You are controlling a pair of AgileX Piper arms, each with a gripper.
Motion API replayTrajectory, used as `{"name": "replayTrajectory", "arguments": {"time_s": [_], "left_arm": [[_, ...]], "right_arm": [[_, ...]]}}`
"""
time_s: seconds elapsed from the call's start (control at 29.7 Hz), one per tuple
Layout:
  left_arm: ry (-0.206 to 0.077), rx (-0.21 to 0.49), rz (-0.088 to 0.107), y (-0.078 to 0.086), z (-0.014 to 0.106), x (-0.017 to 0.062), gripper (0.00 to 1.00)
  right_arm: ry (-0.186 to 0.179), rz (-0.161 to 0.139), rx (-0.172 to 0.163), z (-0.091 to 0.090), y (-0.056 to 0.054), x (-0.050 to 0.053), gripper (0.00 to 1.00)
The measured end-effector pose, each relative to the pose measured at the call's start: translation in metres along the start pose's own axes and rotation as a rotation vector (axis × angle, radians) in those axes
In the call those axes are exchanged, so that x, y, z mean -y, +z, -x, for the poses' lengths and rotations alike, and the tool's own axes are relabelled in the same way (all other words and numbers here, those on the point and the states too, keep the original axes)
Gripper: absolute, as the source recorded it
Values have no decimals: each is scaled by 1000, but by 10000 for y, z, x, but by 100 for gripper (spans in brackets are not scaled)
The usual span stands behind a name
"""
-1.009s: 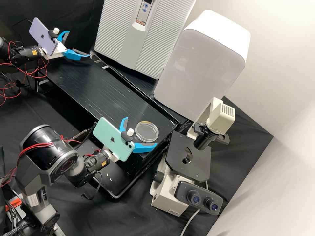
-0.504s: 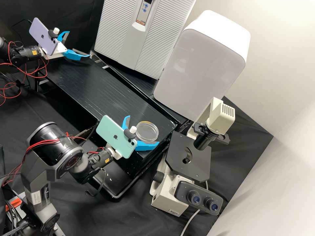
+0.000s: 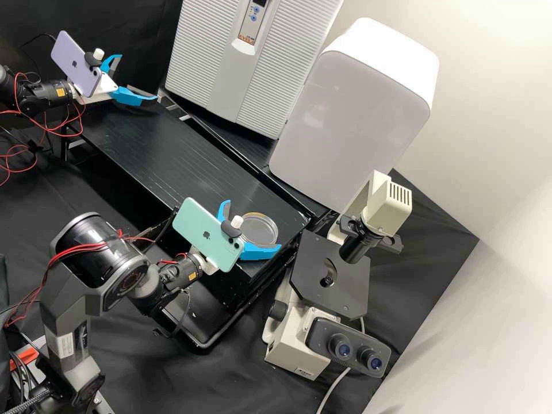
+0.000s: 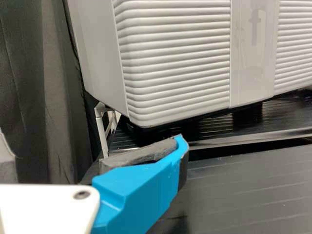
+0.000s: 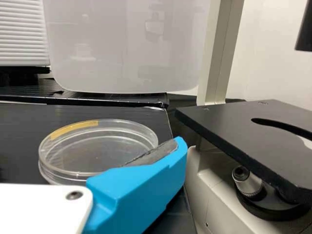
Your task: Slide the petri dish to the left
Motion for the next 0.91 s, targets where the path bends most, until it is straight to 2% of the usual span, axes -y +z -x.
{"name": "replayTrajectory", "arguments": {"time_s": [0.03,0.3,0.61,0.91], "left_arm": [[0,0,0,0,0,0,100],[0,0,0,0,0,0,100],[0,0,0,0,0,0,100],[0,0,0,0,0,0,100]], "right_arm": [[0,0,0,-12,-2,0,0],[2,-3,8,-40,11,6,0],[-13,-1,22,-51,45,44,0],[-13,-1,22,-51,45,44,0]]}}
